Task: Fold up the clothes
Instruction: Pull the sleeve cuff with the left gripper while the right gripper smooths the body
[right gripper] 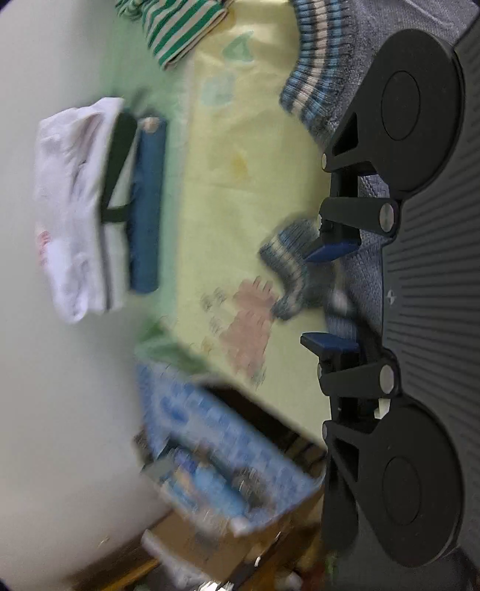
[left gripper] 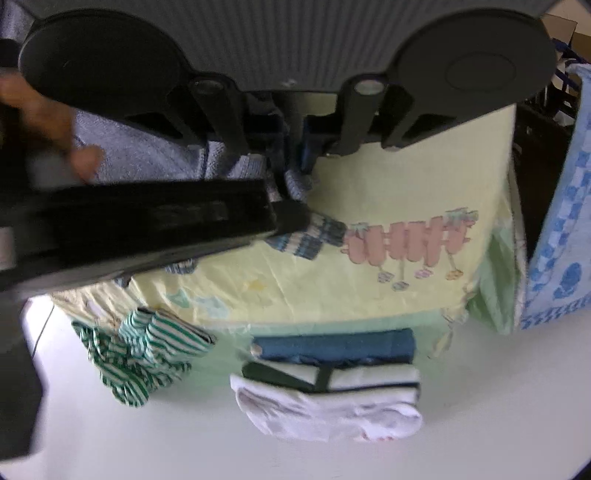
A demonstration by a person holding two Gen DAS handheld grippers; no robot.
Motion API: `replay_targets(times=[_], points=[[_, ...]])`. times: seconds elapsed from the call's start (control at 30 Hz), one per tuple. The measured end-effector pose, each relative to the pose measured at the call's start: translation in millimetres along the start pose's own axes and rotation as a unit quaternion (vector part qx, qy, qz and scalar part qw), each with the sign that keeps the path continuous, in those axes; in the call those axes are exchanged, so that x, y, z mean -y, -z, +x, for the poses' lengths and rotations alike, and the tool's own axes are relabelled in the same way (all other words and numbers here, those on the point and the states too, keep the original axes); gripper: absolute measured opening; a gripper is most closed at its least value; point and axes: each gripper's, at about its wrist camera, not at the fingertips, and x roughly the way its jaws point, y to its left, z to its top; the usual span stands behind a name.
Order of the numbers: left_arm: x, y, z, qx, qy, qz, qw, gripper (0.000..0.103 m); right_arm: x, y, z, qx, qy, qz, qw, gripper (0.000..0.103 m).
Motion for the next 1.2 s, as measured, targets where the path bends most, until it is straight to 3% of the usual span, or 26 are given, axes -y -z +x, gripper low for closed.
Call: replay_targets(times=[0.03,0.17,0.43,0.6,0.7,0.8,0.97,1.07,1.17,1.2], points=[[-4.8,2.3,-6.2,0.007,-0.006,-0.005,0.9999,0.003,0.4,0.6,1.1,0.001,0.019,0.003,1.0,0.044],[-33.2,14.8,-33.8,0.024,-0.028,-0.049,0.9982,0.003,37.6,10.7,-30.5,0.045,-0.004,0.099,0.994,0.045],[-71.2,49.6,-94.1,0.045,-0.079,-0.153,0.9841,0.003,70.8,46.8,-88.5,0.079,0.035,0.105,0.991,0.045],[-78.7,64.0,-92.2,0.023,-0.122,-0.147,0.9813,0.003,73.0,69.3,-103.1,0.076,0.048,0.082,0.993,0.045],[-90.8,67.5,-88.5,0.009,-0.151,-0.161,0.9752,0.003,65.9,83.8,-106.1,0.063,0.055,0.06,0.995,0.045],[-99.7,66.2,-97.0,0.017,-0.161,-0.172,0.9717,0.003,53.8,99.7,-113.6,0.049,0.054,0.022,0.997,0.045],[-83.1,55.8,-88.2,0.003,-0.197,-0.116,0.9734,0.005,27.7,131.3,-125.3,0.021,0.018,-0.045,0.999,0.045],[-74.3,56.0,-77.8,-0.021,-0.22,-0.093,0.9709,0.012,13.0,153.2,-124.5,-0.006,-0.005,-0.081,0.997,0.045],[-72.0,56.6,-89.5,-0.015,-0.244,-0.076,0.9666,0.019,2.1,167.5,-123.6,-0.016,-0.024,-0.099,0.995,0.044],[-72.8,56.2,-95.4,-0.012,-0.254,-0.071,0.9646,0.026,0.0,170.8,-123.0,-0.017,-0.028,-0.1,0.994,0.044]])
